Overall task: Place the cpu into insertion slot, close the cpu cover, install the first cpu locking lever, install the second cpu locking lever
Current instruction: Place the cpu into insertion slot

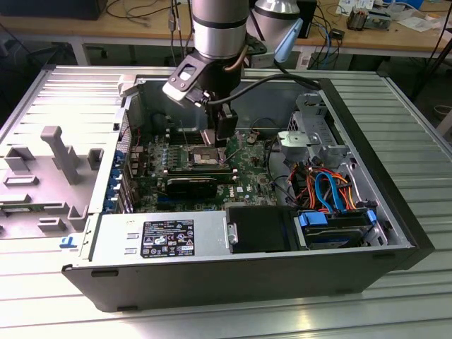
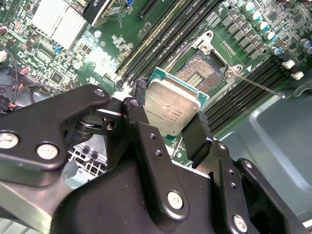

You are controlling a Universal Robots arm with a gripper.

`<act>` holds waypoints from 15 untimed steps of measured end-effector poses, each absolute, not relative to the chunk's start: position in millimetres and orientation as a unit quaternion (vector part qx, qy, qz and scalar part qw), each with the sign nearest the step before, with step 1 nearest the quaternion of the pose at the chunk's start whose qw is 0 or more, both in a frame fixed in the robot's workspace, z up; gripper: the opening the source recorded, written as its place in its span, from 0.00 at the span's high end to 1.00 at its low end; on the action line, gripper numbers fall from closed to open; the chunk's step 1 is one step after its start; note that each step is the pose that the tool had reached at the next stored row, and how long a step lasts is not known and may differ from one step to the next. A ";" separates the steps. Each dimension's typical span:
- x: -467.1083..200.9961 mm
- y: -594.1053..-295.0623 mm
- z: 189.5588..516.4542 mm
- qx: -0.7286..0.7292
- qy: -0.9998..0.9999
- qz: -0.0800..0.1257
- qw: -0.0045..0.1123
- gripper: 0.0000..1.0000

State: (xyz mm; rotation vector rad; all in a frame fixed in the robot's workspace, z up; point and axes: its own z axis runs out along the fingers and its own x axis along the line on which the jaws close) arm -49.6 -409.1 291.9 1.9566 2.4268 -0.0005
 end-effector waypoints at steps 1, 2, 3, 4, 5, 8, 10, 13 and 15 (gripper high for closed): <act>-49.6 -409.1 291.9 0.630 0.777 0.000 0.012 0.45; -49.6 -409.0 291.9 0.632 0.775 0.000 0.012 0.45; -49.6 -409.0 291.8 0.634 0.773 0.000 0.012 0.45; -49.6 -409.1 291.8 0.635 0.772 0.000 0.012 0.45; -49.6 -409.1 291.8 0.636 0.771 0.000 0.012 0.45; -49.6 -409.1 291.8 0.641 0.767 -0.001 0.012 0.45; -49.5 -409.1 291.7 0.644 0.765 -0.001 0.013 0.45; -49.6 -409.1 291.7 0.648 0.761 -0.001 0.013 0.45; -49.6 -409.0 291.7 0.651 0.759 -0.001 0.013 0.45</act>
